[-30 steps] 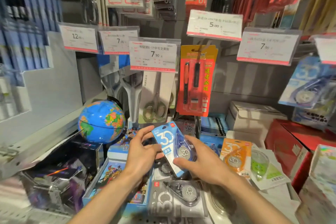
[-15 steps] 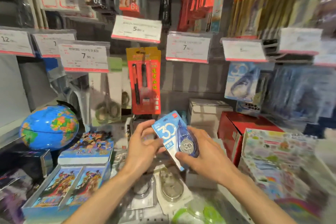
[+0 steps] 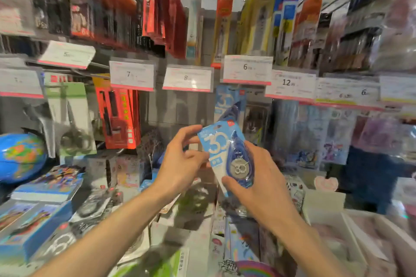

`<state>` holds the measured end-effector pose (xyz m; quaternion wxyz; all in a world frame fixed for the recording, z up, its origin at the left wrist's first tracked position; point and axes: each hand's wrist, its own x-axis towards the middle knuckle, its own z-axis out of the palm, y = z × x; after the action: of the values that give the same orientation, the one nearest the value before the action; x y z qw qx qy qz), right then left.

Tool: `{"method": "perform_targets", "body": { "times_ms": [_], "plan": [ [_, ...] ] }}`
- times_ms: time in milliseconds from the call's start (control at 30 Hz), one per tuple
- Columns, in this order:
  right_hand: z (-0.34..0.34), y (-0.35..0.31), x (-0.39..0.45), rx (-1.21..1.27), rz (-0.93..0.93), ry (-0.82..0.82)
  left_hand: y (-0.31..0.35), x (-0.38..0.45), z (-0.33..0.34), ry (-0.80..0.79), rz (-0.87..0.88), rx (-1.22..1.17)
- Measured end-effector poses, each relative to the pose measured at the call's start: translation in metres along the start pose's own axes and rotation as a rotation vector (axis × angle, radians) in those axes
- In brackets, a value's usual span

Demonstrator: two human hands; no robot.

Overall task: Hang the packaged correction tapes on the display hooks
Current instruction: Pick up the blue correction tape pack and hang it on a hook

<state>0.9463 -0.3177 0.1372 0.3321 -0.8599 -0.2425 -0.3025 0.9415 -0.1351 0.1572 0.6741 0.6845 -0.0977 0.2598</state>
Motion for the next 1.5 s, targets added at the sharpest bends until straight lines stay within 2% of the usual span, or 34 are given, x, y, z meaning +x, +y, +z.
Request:
{"method": "perform_targets", "body": {
  "times_ms": [100, 167, 467, 567, 700, 800, 933, 1067, 1500],
  "plan": [
    [-0.016, 0.013, -0.006, 0.046, 0.011, 0.025, 0.007, -0.002, 0.018, -0.043, 0.028, 0.053],
    [-0.026, 0.017, -0.007, 0.068, 0.01, 0.056, 0.011, -0.004, 0.023, -0.042, 0.111, 0.179],
    [-0.059, 0.021, 0.019, 0.076, -0.03, 0.178, 0.077, 0.015, -0.017, 0.153, 0.961, 0.99],
    [-0.059, 0.016, 0.023, 0.106, -0.054, 0.184, 0.096, 0.036, -0.02, 0.191, 1.125, 1.106],
    [-0.056, 0.012, 0.028, 0.108, -0.07, 0.193, 0.106, 0.064, -0.017, 0.059, 1.135, 1.249],
    [-0.054, 0.012, 0.028, 0.103, -0.077, 0.206, 0.107, 0.076, -0.017, -0.022, 1.115, 1.221],
    [-0.055, 0.008, 0.028, 0.107, -0.1, 0.23, 0.11, 0.08, -0.018, 0.006, 1.159, 1.138],
    [-0.054, -0.001, 0.032, 0.118, -0.118, 0.237, 0.112, 0.078, -0.018, 0.0, 1.112, 1.104],
    [-0.042, -0.006, 0.04, 0.099, -0.001, 0.14, 0.1, 0.064, -0.028, -0.022, 1.073, 1.053]
  ]
}}
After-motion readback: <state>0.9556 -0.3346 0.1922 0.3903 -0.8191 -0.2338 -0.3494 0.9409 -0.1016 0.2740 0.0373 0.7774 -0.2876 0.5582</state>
